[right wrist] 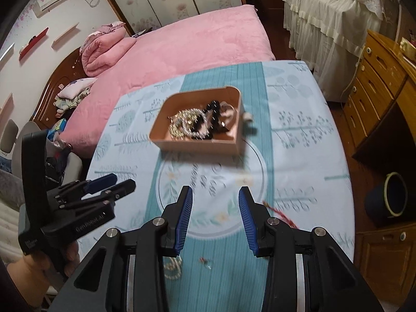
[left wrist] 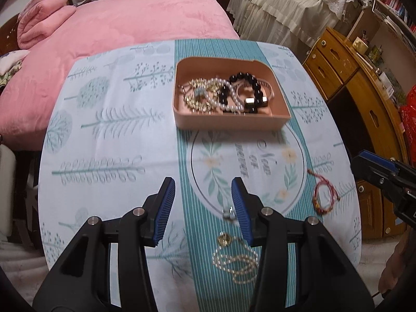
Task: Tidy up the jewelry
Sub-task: 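Move left tool to the light-blue flower charm while right tool moves to red string bracelet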
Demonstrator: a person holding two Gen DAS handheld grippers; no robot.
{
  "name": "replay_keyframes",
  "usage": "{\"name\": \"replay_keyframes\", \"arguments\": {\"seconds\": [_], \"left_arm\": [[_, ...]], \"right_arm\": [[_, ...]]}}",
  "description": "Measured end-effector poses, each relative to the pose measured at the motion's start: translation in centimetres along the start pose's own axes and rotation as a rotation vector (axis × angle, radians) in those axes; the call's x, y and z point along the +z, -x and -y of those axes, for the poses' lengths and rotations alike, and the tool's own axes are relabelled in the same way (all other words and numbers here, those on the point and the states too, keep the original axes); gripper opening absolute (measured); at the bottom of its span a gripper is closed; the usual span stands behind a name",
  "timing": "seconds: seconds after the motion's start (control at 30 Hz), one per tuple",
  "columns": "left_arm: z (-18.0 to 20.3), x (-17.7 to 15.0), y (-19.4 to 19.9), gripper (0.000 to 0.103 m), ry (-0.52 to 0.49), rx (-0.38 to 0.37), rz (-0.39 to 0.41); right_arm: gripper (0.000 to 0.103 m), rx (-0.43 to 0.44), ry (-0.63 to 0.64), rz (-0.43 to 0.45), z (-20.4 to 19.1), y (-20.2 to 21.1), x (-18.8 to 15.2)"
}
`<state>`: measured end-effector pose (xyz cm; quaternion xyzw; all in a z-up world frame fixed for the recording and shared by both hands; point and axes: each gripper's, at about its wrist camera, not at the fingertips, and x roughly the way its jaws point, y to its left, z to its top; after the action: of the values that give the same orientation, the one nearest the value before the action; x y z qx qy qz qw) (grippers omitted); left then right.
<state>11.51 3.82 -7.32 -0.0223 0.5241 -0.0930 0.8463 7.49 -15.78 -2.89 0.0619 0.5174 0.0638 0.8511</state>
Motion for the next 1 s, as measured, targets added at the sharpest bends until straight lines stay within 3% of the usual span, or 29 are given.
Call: {"name": "replay_keyframes", "arguments": {"seconds": [0.43, 0.73, 1.0], "left_arm": [[1.5, -3.9, 0.1, 0.042, -0.003, -0.008, -0.056], [2.5, -5.1, -2.7, 0.042, -0.007, -0.001, -0.121], [2.9, -4.7, -5.5, 0.042, -0.011, 0.006, -0.16]], "right_arm": [[0.037, -0.058, 0.003, -0.029, 3.8, 2.7, -5.9], [0.037, -0.073, -0.042, -0.103, 6.5, 0.4, -8.9], [0.037, -0.08, 0.01, -0.164, 5.7, -3.4, -9.5]]}}
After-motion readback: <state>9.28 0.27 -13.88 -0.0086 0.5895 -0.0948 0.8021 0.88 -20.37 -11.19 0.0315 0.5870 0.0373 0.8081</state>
